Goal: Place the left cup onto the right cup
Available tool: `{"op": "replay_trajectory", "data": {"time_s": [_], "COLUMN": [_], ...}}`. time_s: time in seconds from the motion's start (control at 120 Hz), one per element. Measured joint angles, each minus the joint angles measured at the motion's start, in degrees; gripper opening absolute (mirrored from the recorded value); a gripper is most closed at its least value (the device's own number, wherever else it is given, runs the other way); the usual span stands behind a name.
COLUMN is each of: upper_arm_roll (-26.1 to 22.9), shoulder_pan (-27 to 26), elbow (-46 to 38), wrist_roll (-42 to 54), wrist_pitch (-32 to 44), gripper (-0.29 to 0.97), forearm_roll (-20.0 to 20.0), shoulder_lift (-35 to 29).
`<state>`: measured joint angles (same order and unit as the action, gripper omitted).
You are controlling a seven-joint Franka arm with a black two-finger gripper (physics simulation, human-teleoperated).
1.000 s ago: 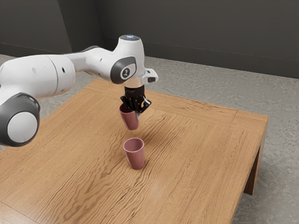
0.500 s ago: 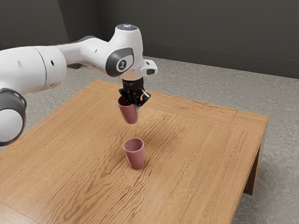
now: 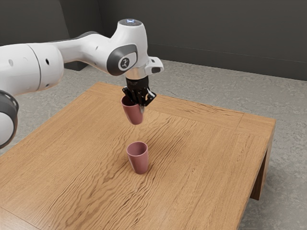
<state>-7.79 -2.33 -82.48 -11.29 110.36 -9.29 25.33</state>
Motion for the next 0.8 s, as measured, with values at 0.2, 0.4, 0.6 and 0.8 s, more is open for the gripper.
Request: {"op": "replay_trajectory", "data": {"time_s": [0.2, 0.4, 0.6, 0.8], "upper_arm_roll": [-1.5, -3.2, -3.6, -3.6], "shoulder_pan": [-0.6, -0.7, -0.7, -0.7], "elbow": [-0.3, -1.1, -2.6, -5.2], "wrist_roll": [-0.7, -2.0, -3.3, -4.5], "wrist_pitch": [0.0, 0.0, 0.0, 0.0], "gripper": [-0.1, -0.1, -0.1, -0.1], "forearm_roll": [0.0, -0.1, -0.1, -0.1], "shoulder_lift": [-0.6, -1.2, -2.3, -3.9]}}
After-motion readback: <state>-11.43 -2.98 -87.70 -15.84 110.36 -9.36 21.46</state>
